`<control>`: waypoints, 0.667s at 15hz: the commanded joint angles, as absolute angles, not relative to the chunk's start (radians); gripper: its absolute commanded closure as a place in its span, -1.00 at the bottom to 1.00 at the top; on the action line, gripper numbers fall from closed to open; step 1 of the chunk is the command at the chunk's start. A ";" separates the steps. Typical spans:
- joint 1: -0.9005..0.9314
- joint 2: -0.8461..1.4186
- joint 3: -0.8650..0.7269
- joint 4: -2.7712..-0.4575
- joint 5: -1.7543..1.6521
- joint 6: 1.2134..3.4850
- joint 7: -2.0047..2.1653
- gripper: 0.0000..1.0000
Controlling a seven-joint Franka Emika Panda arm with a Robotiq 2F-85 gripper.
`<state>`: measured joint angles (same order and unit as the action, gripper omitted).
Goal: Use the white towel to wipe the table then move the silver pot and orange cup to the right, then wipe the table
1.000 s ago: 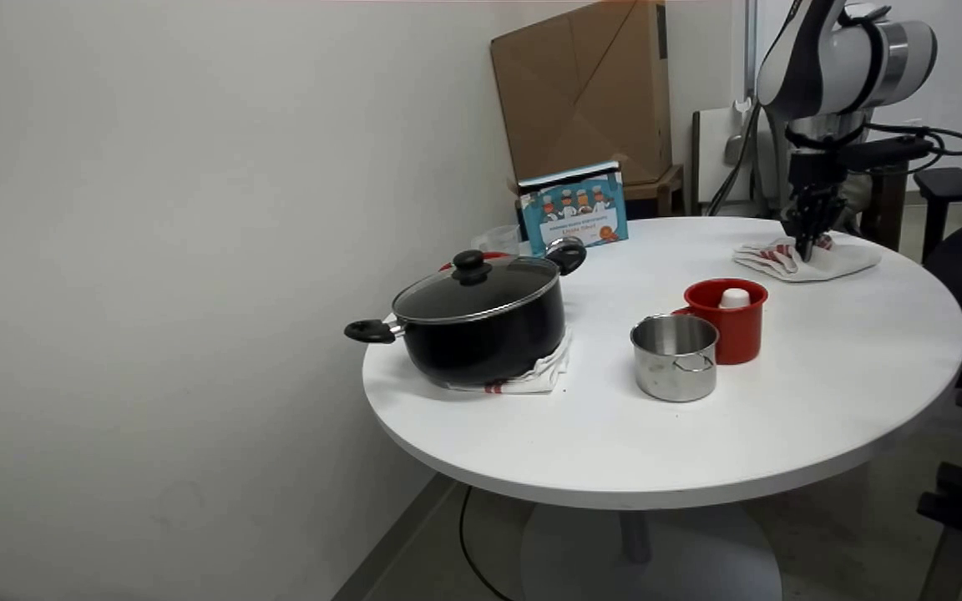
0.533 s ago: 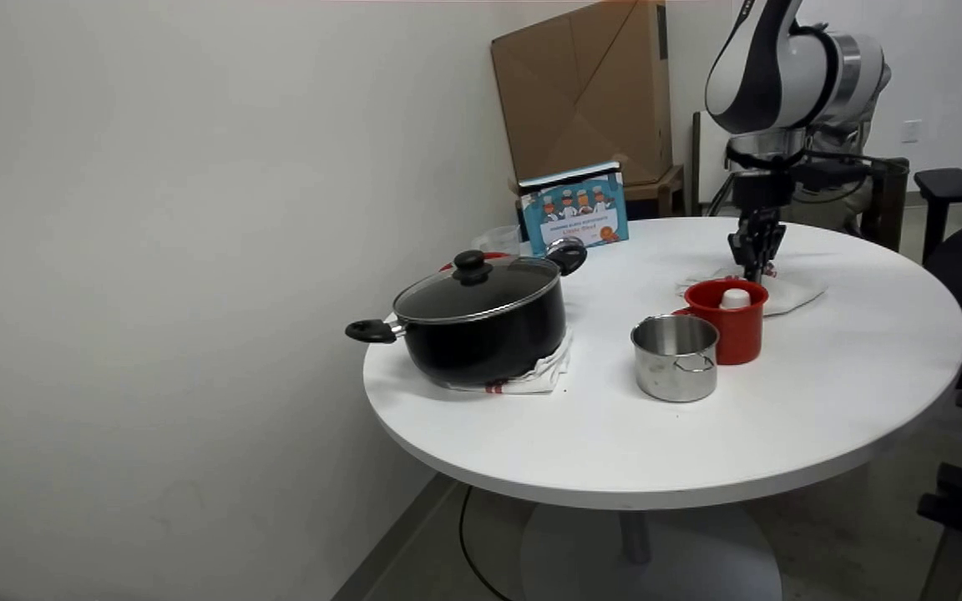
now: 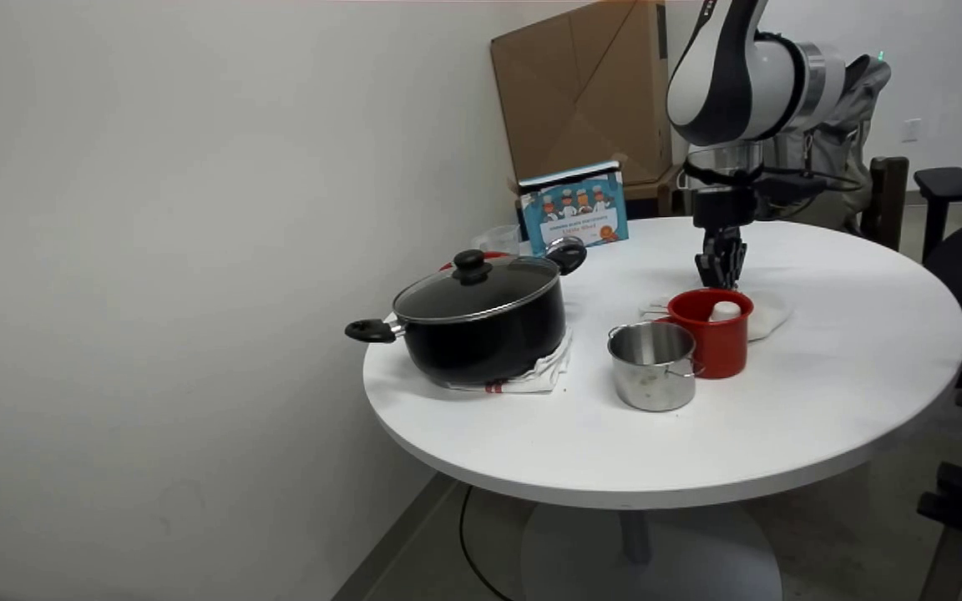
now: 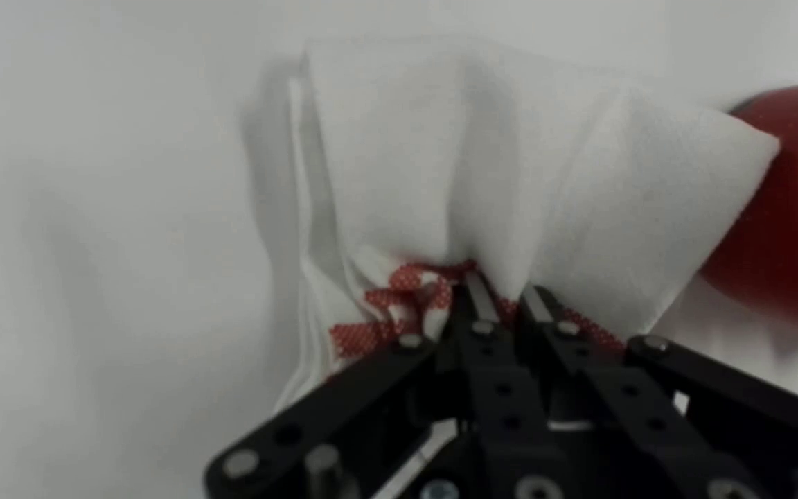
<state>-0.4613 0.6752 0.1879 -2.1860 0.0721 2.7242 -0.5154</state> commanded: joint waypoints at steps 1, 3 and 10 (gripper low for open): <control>-0.460 0.703 0.167 -2.203 0.076 2.754 -0.537 0.91; -0.471 0.696 0.158 -2.206 0.080 2.757 -0.537 0.91; -0.557 0.660 0.076 -2.223 0.092 2.770 -0.545 0.91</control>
